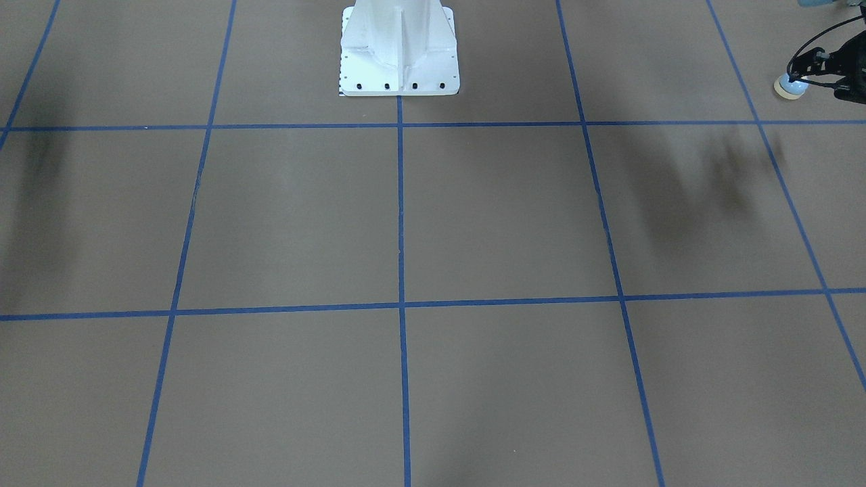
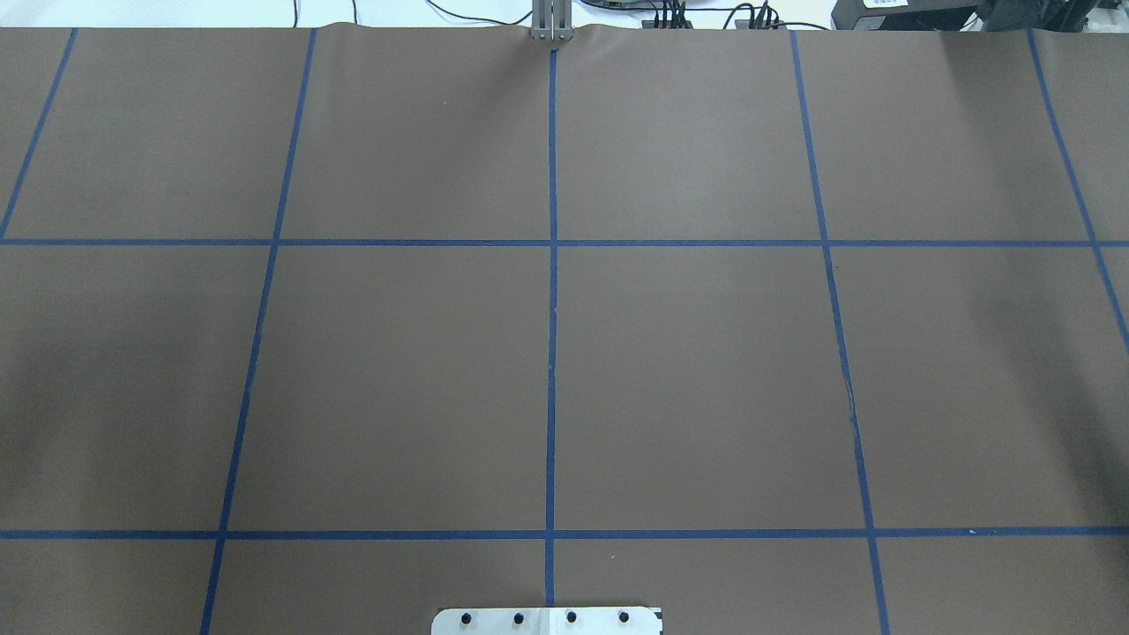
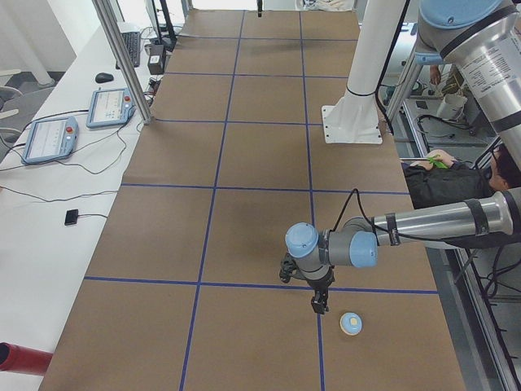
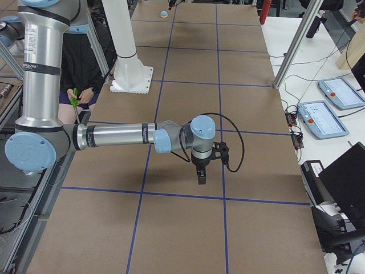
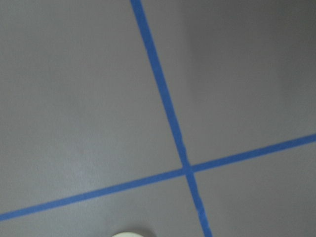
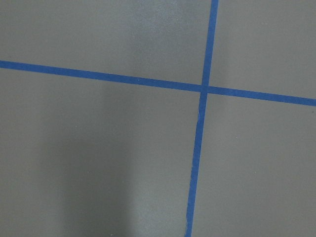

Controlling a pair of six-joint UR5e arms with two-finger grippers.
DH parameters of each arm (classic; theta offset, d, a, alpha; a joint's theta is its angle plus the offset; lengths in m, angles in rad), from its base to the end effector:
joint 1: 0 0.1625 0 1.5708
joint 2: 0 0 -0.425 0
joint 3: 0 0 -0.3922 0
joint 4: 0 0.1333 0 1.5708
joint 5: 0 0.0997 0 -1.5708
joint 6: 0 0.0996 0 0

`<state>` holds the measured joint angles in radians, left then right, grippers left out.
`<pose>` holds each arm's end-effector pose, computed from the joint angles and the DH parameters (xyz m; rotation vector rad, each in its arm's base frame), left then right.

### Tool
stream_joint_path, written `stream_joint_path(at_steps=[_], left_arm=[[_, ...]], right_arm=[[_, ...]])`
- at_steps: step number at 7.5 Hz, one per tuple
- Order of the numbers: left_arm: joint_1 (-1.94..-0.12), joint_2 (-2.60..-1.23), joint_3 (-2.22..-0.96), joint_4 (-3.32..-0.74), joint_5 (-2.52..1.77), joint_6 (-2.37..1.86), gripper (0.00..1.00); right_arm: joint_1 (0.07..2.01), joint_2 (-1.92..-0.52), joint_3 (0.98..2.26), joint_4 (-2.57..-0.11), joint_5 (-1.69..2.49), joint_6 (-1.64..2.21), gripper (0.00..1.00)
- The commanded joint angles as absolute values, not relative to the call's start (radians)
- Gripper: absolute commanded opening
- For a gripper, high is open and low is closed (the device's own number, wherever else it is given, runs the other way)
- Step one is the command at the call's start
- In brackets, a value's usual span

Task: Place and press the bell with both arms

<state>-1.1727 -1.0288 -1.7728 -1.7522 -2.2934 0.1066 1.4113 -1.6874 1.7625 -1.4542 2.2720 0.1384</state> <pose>0.0298 -0.2448 0.7469 -0.2567 0.6968 0.4242 -0.0039 -0.4592 0.6109 0.0780 -0.7186 -0.0874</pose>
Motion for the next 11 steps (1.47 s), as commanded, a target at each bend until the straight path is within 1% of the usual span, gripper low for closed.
stream_joint_path(at_steps=[1,5,10,11], left_arm=[[-1.134,-1.026,-1.682,-1.779,-2.284,0.109,1.0],[-1.095,-1.026,-1.618,-1.784,-2.295,0.161,1.0],[-1.048,-1.049,-1.609,-1.781,-2.339,0.164,1.0],[-1.028,-1.067,-1.589,-1.781,-2.339,0.164,1.0]], right_arm=[[1.411,-1.687,1.763,-1.454,2.272,0.138,1.0],[1.411,-1.689,1.764,-1.447,2.272,0.141,1.0],[1.413,-1.689,1.763,-1.447,2.272,0.141,1.0],[1.411,-1.689,1.763,-1.447,2.272,0.143,1.0]])
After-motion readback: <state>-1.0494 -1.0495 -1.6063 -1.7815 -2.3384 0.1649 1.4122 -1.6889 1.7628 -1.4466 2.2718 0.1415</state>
